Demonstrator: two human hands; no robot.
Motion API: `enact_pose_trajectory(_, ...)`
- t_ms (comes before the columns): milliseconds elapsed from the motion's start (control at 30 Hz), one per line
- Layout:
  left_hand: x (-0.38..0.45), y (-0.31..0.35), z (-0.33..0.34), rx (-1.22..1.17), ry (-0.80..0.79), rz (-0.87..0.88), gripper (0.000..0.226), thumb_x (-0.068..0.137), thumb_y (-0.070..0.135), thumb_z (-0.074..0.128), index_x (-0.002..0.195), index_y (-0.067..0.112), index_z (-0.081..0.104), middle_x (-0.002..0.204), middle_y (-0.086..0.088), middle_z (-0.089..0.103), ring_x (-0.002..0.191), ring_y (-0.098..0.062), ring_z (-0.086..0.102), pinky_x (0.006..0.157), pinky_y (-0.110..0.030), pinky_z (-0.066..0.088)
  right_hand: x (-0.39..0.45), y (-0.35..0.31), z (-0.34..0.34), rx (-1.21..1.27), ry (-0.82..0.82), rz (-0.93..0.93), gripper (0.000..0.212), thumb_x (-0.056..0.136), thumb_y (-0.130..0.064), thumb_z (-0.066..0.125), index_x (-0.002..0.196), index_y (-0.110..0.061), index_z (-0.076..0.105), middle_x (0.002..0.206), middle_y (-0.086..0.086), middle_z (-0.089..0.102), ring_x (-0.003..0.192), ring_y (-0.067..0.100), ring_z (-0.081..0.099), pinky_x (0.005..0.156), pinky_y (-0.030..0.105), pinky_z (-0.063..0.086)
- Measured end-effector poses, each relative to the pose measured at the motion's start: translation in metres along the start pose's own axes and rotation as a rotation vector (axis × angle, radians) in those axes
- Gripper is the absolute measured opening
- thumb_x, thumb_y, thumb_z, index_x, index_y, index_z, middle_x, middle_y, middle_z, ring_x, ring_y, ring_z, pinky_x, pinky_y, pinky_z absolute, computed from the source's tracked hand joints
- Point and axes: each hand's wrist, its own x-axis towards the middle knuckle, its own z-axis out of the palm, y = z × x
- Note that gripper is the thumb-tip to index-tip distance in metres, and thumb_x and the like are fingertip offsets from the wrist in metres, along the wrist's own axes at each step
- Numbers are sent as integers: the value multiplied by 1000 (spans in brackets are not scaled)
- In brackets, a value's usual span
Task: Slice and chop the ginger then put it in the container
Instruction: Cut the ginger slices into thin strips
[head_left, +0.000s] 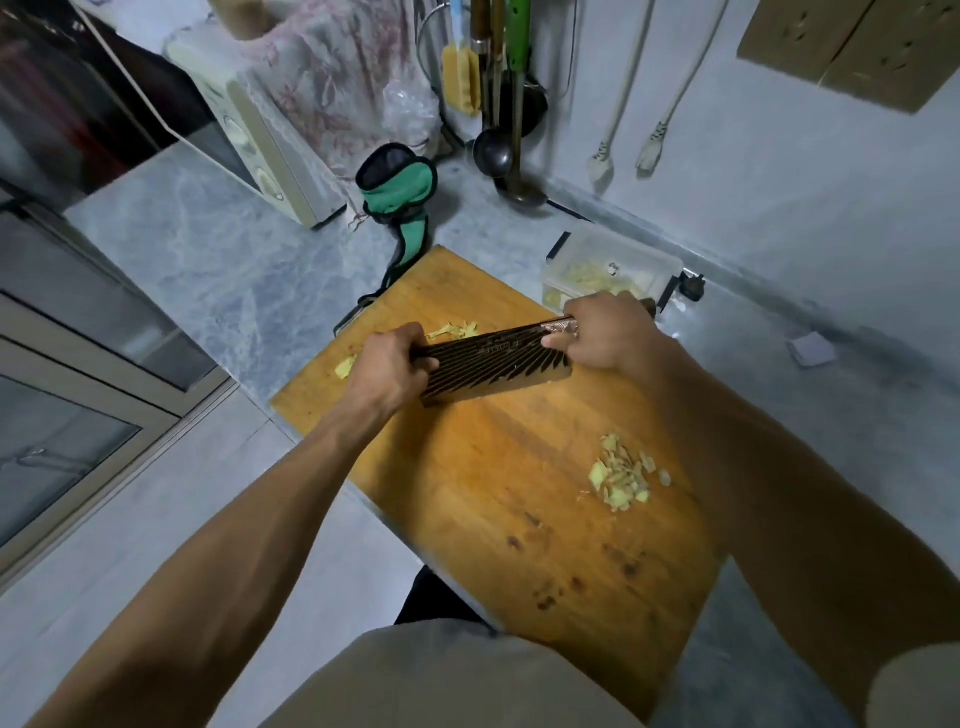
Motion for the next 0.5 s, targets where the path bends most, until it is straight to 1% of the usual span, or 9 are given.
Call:
enact_pose_trajectory(67, 13, 3, -3, 19, 2, -8, 10, 90, 17, 68, 90, 21, 59, 80, -2, 65, 71, -17, 63, 57, -33, 54, 6, 3, 3, 11, 10, 29, 45, 96, -60, 52, 101, -16, 62, 90, 4, 64, 92, 27, 60, 90, 40, 39)
enact_pose_trajectory(100, 18, 3, -4, 27, 4, -2, 9, 90, 18, 67, 90, 21, 59, 81, -4, 66, 70, -17, 63, 58, -35, 56, 8, 4, 5, 7, 27, 39, 47, 96, -61, 52, 103, -16, 62, 93, 5, 65, 94, 27, 61, 91, 40, 39)
enact_pose_trajectory(133, 23, 4, -6, 30, 4, 6, 9, 90, 17, 66, 91, 21, 58, 81, -5, 66, 67, -16, 62, 56, -34, 55, 9, 4, 6, 2, 48, 49, 49, 96, -62, 51, 104, -15, 63, 95, 6, 66, 95, 28, 61, 91, 40, 39)
enact_pose_trajectory(200, 30, 6, -9, 21, 5, 23, 8, 91, 14, 64, 90, 19, 58, 80, -6, 65, 65, -15, 62, 52, -31, 51, 10, 3, 6, -18, 82, 67, 50, 97, -63, 49, 104, -14, 62, 93, 5, 63, 95, 29, 60, 89, 40, 38)
enact_pose_trajectory(267, 34, 7, -9, 16, 15, 23, 7, 93, 13, 62, 91, 18, 58, 77, -4, 62, 65, -16, 62, 47, -28, 49, 10, 0, 6, -20, 104, 78, 49, 98, -62, 48, 99, -14, 58, 89, 4, 58, 96, 29, 60, 86, 40, 36)
enact_pose_trajectory(300, 33, 7, -10, 13, 21, 17, 6, 93, 12, 62, 92, 17, 58, 76, -2, 60, 64, -16, 62, 44, -25, 46, 9, -2, 6, -14, 116, 83, 47, 98, -61, 47, 97, -15, 55, 91, 5, 60, 97, 29, 60, 87, 41, 37)
enact_pose_trajectory(333, 33, 7, -10, 8, 32, 18, 7, 93, 12, 61, 91, 17, 58, 75, -1, 59, 64, -16, 61, 44, -25, 46, 8, -4, 5, -5, 131, 90, 46, 98, -61, 48, 96, -16, 54, 95, 7, 63, 99, 29, 60, 89, 41, 37)
enact_pose_trajectory(433, 29, -1, -11, -14, 72, 70, 10, 92, 15, 65, 87, 20, 59, 76, -2, 61, 72, -22, 61, 60, -39, 54, -2, -7, 5, 34, 179, 114, 51, 97, -62, 49, 106, -13, 61, 104, 8, 67, 103, 29, 60, 92, 41, 37)
enact_pose_trajectory(500, 24, -8, -15, -48, 96, 123, 9, 91, 19, 68, 88, 23, 61, 79, -1, 65, 75, -22, 63, 65, -39, 55, -15, -7, 6, 64, 229, 118, 54, 97, -63, 49, 111, -12, 64, 104, 8, 67, 102, 29, 60, 93, 41, 37)
